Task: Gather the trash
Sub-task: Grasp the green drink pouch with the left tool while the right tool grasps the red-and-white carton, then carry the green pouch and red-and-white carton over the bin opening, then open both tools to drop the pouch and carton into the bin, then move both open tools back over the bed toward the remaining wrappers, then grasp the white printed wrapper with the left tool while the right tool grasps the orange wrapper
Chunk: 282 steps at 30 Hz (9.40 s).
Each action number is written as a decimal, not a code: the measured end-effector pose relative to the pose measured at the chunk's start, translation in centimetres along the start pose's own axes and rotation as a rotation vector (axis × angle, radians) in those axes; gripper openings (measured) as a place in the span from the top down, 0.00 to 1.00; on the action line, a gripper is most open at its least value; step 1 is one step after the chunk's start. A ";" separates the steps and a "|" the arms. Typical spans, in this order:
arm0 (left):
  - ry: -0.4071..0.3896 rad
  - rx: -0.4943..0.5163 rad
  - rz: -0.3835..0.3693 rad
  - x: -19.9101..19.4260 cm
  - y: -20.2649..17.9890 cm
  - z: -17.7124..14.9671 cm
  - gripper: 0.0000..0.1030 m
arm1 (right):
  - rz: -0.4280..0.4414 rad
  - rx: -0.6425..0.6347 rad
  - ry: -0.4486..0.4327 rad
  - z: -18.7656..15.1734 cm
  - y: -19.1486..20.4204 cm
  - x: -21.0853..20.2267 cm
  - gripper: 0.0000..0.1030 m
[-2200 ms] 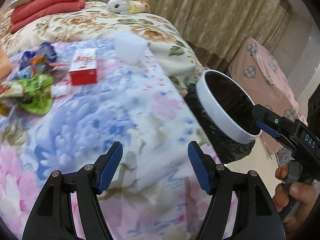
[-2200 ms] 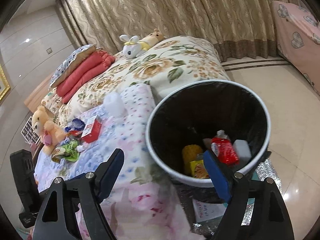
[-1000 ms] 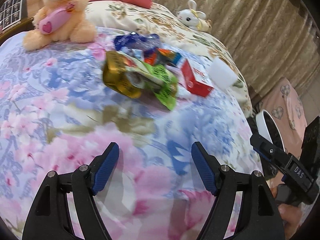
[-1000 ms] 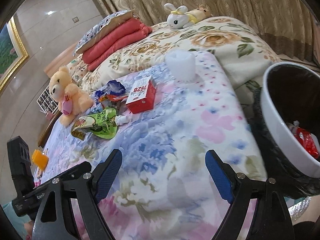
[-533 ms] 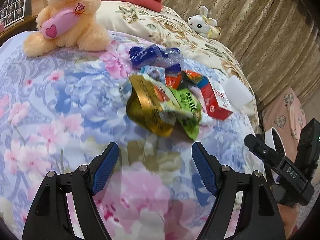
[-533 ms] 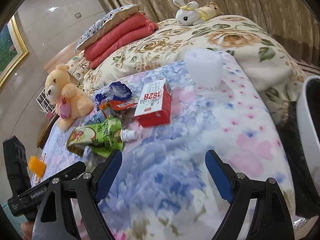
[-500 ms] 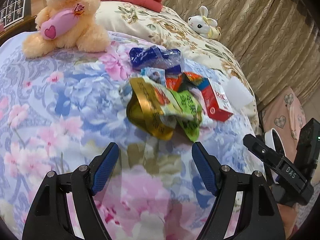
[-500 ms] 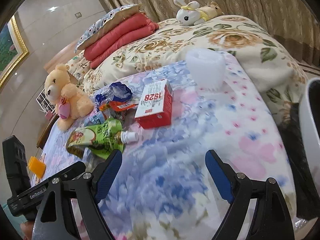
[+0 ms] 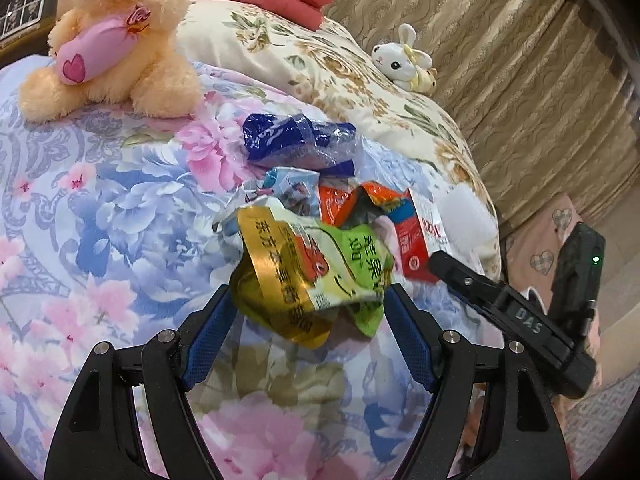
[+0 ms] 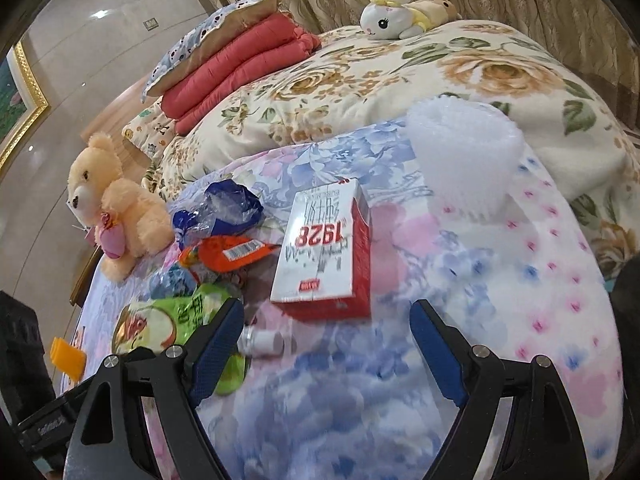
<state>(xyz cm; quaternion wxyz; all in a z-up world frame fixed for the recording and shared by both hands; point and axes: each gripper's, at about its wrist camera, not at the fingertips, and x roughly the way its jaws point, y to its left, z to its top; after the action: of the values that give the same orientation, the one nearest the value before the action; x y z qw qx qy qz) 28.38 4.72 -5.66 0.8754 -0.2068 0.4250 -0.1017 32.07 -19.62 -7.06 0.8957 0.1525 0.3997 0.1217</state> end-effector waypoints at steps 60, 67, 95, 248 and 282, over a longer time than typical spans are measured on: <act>0.088 0.288 -0.317 -2.3 -17.8 -9.7 0.46 | -0.135 0.182 -0.188 -7.8 -13.0 -20.1 0.46; 0.104 0.329 -0.335 -1.5 -20.8 -10.4 0.46 | -0.161 0.218 -0.214 -8.1 -15.2 -21.7 0.46; 0.132 0.420 -0.332 2.4 -27.9 -10.4 0.46 | -0.212 0.292 -0.235 -7.2 -21.1 -23.2 0.46; -0.018 0.190 0.113 2.0 1.3 2.3 0.69 | 0.101 -0.156 0.015 -0.1 4.6 2.0 0.21; -0.038 0.050 0.076 -3.0 4.5 -1.9 0.75 | 0.107 -0.085 0.016 1.0 7.7 4.7 0.33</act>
<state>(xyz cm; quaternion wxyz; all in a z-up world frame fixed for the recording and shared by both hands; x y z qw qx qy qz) 25.06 9.34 -6.61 0.8915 -0.1706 0.4130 -0.0750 35.14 -11.09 -6.72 0.8902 0.1346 0.3928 0.1873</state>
